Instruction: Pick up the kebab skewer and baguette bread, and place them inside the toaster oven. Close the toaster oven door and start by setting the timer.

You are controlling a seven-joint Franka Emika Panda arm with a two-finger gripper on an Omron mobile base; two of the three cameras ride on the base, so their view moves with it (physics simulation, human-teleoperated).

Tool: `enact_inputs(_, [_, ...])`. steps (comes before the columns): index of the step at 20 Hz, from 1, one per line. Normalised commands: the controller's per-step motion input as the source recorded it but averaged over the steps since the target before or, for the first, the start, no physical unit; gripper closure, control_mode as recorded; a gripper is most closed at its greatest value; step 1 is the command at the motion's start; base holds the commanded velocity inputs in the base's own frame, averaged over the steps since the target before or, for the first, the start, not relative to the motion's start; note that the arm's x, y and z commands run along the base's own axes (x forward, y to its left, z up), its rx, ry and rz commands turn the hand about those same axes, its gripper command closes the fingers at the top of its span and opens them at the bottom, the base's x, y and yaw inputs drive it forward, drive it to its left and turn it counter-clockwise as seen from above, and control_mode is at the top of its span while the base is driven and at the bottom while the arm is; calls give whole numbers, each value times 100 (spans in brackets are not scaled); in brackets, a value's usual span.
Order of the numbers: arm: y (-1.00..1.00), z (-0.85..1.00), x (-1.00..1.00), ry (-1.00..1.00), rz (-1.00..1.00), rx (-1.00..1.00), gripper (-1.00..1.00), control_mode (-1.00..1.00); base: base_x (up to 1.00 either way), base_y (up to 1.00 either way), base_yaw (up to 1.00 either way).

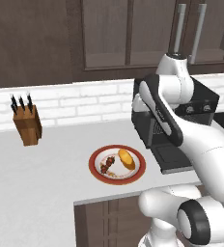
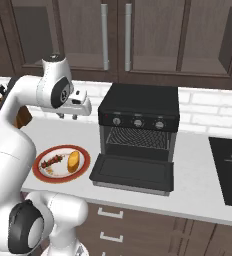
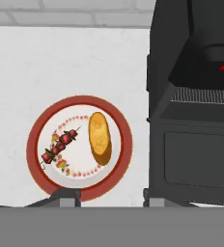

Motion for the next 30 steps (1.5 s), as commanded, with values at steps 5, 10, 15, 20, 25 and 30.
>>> enact_inputs(5, [-16, 0, -53, -7, 0, 0, -100, -100, 0, 0, 0])
enact_inputs(10, [-71, -2, -97, -9, 1, 0, -100, -100, 0, 0, 0])
enact_inputs(15, [-86, 0, -60, -4, 0, 1, -100, -100, 0, 0, 0])
enact_inputs(20, [-67, 0, -13, -10, 1, 0, -100, -100, 0, 0, 0])
enact_inputs(25, [-56, 0, 0, -13, 0, 1, -100, -100, 0, 0, 0])
enact_inputs(30, [-62, 0, 7, -11, 0, 1, -100, -100, 0, 0, 0])
